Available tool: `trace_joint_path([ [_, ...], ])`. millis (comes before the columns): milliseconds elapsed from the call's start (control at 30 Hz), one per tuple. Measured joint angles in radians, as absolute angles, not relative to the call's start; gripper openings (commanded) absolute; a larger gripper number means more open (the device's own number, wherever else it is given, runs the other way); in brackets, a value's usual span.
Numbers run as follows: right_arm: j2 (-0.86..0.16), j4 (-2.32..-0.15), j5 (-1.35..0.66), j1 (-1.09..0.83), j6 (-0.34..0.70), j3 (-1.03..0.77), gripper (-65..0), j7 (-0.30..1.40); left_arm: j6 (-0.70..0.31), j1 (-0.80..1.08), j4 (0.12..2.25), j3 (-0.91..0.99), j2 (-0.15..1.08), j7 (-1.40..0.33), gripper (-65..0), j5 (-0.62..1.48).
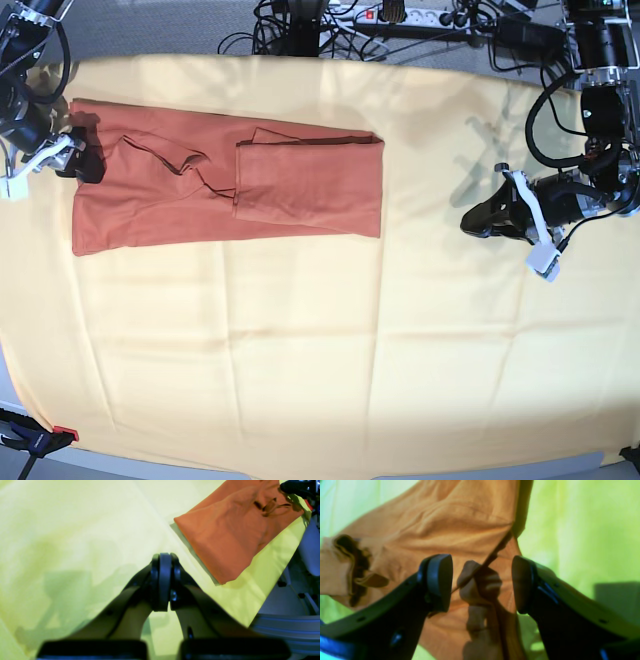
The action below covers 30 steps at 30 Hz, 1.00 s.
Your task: Fold the T-shirt properly
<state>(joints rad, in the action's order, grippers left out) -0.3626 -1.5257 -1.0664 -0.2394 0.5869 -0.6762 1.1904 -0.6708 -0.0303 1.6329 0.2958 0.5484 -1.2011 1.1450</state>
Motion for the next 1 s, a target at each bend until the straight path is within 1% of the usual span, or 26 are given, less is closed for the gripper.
trace_joint_path([
  [133, -0.363, -1.526, -1.169, -0.243, 0.626, -0.676, -25.6, 1.251, -0.671, -0.030, 1.633, 0.296, 0.548, -1.201, -65.0, 1.145],
  [300, -0.371, -1.526, -1.171, -0.243, 0.626, -0.676, -25.6, 1.258, -0.671, -0.030, 1.633, 0.296, 0.548, -1.201, -65.0, 1.145],
  [667, -0.471, -1.525, -1.140, -0.237, 0.628, -0.676, -25.6, 1.262, -0.671, -0.030, 1.633, 0.296, 0.548, -1.214, -65.0, 1.145],
  [800, -0.465, -1.524, -1.051, -0.239, 0.573, -0.676, -25.6, 1.235, -0.671, -0.030, 1.633, 0.296, 0.548, -1.215, -65.0, 1.145],
  [1000, -0.413, -1.524, -1.086, -0.238, 0.560, -0.676, -25.6, 1.219, -0.671, -0.030, 1.633, 0.296, 0.548, -1.216, -65.0, 1.145],
])
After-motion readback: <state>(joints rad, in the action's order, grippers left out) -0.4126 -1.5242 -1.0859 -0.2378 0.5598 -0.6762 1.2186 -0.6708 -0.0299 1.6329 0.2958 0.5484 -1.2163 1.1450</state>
